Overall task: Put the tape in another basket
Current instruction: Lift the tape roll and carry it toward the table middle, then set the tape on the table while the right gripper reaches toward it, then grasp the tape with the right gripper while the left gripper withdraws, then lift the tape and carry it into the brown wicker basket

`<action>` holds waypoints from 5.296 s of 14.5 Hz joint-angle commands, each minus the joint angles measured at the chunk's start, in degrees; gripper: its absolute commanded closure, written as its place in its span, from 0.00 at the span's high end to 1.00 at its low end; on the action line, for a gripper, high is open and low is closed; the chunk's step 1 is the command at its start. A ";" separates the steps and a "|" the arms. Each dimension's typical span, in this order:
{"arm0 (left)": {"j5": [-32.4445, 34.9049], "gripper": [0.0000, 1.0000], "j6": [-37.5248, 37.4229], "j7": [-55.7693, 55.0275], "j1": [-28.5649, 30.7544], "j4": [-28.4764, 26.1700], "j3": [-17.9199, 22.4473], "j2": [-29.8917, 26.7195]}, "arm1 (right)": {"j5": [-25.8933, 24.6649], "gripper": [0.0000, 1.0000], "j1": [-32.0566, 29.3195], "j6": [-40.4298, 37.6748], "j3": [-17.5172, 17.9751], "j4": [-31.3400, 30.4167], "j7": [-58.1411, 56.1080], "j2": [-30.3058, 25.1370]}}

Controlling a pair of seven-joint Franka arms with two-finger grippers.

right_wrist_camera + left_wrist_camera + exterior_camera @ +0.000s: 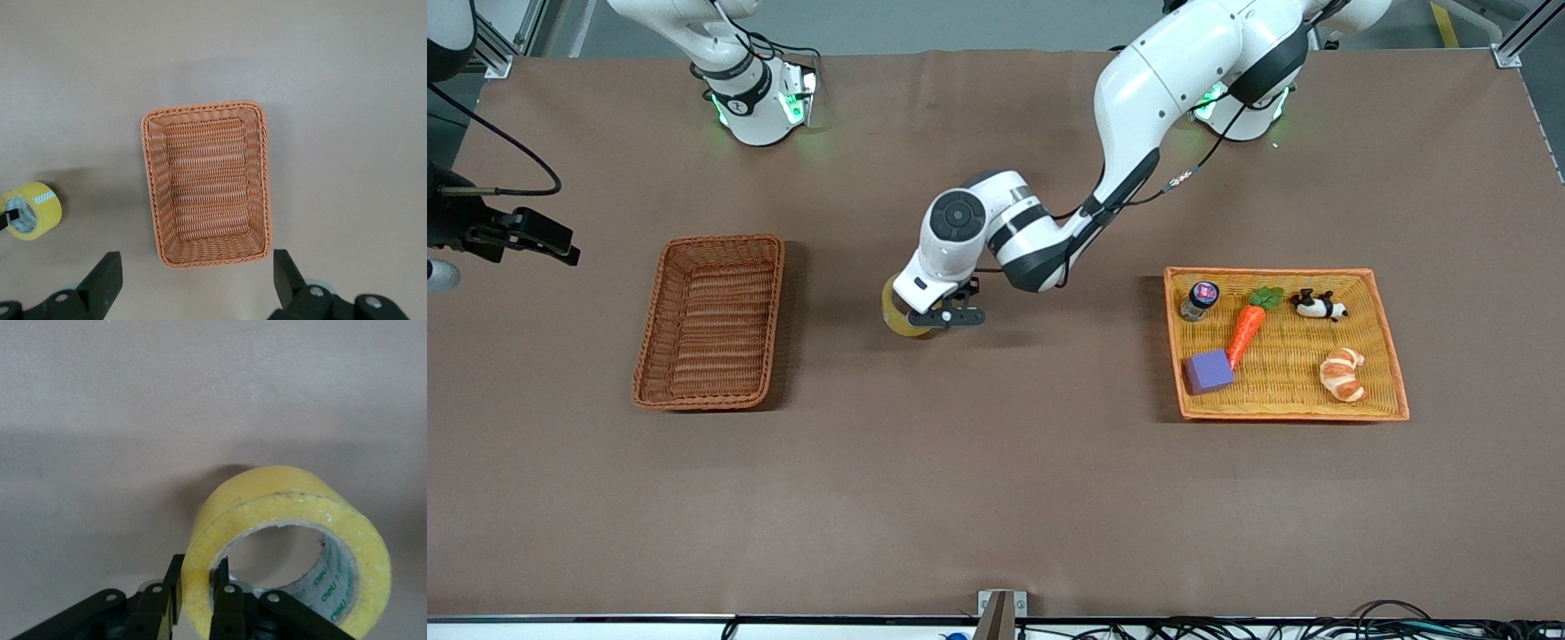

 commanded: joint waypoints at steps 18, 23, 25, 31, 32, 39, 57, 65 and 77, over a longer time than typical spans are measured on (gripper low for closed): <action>0.47 1.00 -22.96 18.79 13.06 -1.83 9.80 -23.68 | 0.07 1.00 14.22 24.44 5.68 -13.14 7.60 8.15; -6.11 1.00 -23.32 31.80 25.27 -6.59 10.16 -32.30 | -6.51 1.00 15.45 36.21 13.69 -19.30 22.02 14.39; -6.56 1.00 -25.07 37.95 29.06 -8.60 10.16 -35.81 | -10.72 1.00 17.02 38.51 15.02 -19.39 26.50 18.69; -11.92 1.00 -24.99 51.94 33.84 -24.67 16.20 -51.88 | -14.69 1.00 20.72 45.19 15.82 -21.93 30.13 24.06; -11.83 1.00 -24.29 52.82 33.21 -27.40 17.88 -54.35 | -15.48 1.00 20.98 45.98 15.82 -22.03 30.57 25.12; -11.04 1.00 -22.88 52.40 33.56 -30.76 18.33 -57.01 | -18.82 1.00 21.95 49.06 15.82 -22.20 33.03 28.99; -9.37 1.00 -24.81 52.04 34.97 -28.48 17.89 -55.78 | -19.09 0.00 14.67 37.84 16.08 -19.48 36.20 19.44; -9.37 1.00 -25.16 52.83 35.32 -28.22 17.89 -55.87 | -17.69 0.00 10.44 35.79 5.29 -26.31 21.47 6.51; -9.46 1.00 -25.25 52.13 35.32 -28.13 17.98 -55.78 | -14.08 0.01 10.35 54.32 -11.25 -48.03 1.66 1.57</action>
